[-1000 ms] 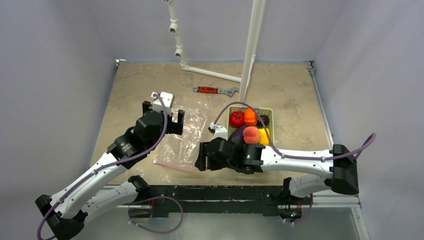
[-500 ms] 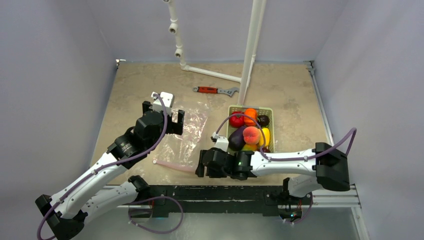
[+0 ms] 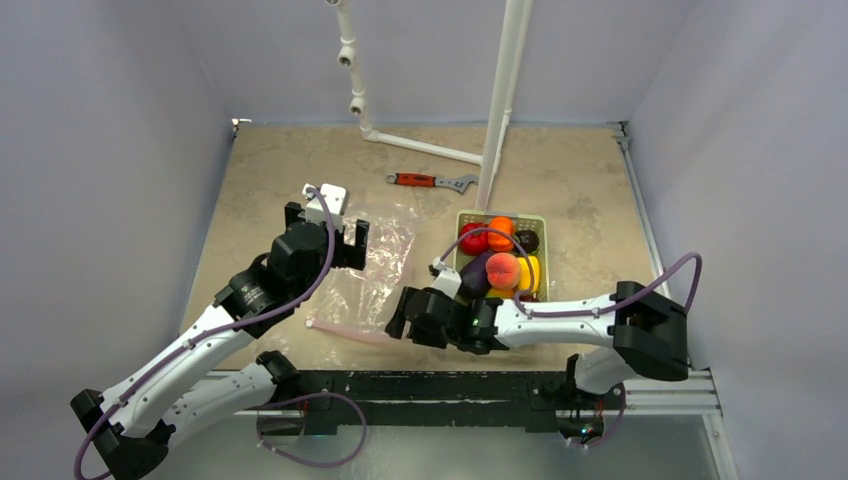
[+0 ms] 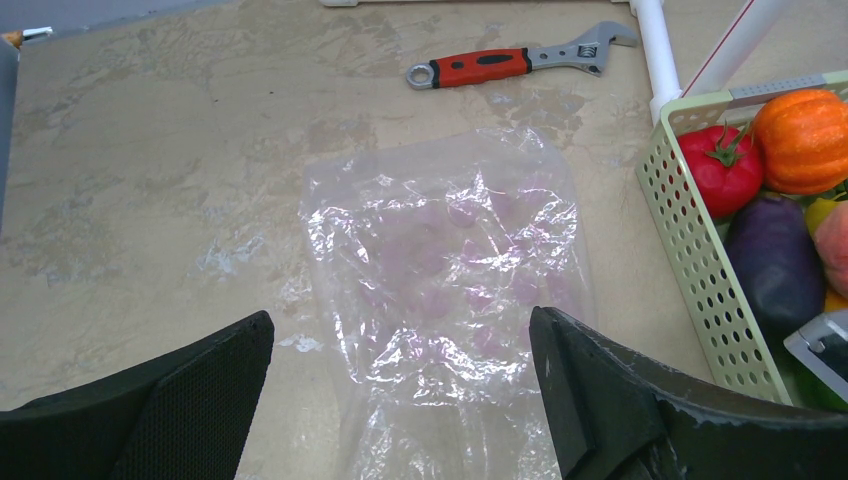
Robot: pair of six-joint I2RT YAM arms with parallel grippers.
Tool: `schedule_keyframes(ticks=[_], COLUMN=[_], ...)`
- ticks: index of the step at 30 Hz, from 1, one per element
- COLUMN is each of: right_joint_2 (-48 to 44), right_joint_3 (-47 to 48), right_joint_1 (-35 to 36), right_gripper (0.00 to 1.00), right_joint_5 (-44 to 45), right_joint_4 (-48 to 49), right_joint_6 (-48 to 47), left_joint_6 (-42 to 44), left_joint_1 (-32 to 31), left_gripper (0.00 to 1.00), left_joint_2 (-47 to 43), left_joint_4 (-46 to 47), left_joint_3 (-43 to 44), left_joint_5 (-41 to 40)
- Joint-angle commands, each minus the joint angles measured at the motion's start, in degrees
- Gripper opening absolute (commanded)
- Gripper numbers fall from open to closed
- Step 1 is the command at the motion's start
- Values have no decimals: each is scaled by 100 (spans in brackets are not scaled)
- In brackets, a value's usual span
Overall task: Place the food in the zip-top bag and seal the zipper
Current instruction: Pick up the zipper food storage bag at the center of the board.
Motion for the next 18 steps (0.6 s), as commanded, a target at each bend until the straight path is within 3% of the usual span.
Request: schedule_keyframes(ticks=[1,11,14,18], right_joint_2=[177,732,804,772], right_joint_3=[-105,-86,-90,-94], right_joint_1=[-279,-552,-576,-587], right_gripper=[76,67,57,35], right_joint_5=[198,-31,-44,-3], right_joint_4=[670,1442,1559,1643], right_joint_6=[-11,-321,-380,-459], left_joint_6=[24,36,33,33], left_joint_1=[17,19,19,22], left_gripper=[98,98,98,98], left_joint_2=[-38,-24,-12,31], left_joint_4=[45,47,47,47], left_joint_3=[24,20,13,18], left_joint_5=[-73,-74,-66,-64])
